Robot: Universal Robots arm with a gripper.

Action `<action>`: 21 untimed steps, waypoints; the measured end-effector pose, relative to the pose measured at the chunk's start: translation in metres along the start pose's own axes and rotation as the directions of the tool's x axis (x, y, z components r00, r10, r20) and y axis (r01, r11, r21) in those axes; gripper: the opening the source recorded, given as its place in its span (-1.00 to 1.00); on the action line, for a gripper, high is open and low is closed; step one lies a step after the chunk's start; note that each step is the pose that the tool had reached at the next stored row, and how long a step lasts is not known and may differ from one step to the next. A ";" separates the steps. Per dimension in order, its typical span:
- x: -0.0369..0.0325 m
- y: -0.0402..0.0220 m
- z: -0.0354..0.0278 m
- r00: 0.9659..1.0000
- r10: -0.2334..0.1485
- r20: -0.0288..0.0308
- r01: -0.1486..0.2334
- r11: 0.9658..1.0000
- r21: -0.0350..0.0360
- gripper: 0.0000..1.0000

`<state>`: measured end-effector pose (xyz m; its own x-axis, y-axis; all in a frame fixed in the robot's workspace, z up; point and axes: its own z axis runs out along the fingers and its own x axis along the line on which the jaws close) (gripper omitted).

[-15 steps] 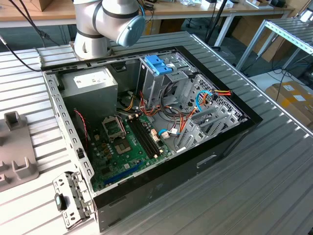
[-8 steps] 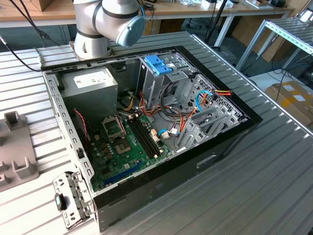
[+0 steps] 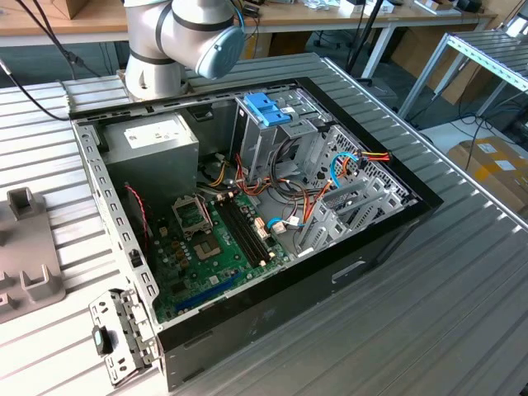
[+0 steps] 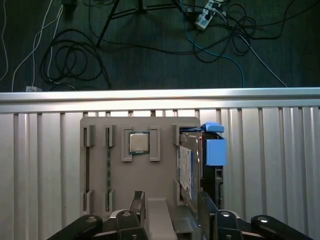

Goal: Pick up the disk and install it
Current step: 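Pick up the disk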

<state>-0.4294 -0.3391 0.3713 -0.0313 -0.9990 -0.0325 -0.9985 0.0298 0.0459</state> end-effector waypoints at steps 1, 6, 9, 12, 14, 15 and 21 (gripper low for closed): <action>-0.0005 0.0000 0.0001 1.000 0.000 0.000 0.000 1.000 0.000 0.08; -0.0019 0.0000 0.0006 1.000 0.000 0.000 0.000 1.000 0.000 0.08; -0.0028 0.0001 0.0009 1.000 0.000 0.000 0.000 1.000 0.000 0.08; -0.0040 0.0001 0.0013 1.000 0.000 0.000 0.000 1.000 0.000 0.08; -0.0047 0.0001 0.0015 1.000 0.000 0.000 0.000 1.000 0.000 0.08; -0.0049 0.0001 0.0015 1.000 0.000 0.000 0.000 1.000 0.000 0.08; -0.0121 0.0005 0.0093 1.000 0.000 0.002 0.000 1.000 0.000 0.08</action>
<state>-0.4300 -0.3267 0.3624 -0.0315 -0.9989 -0.0348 -0.9985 0.0299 0.0457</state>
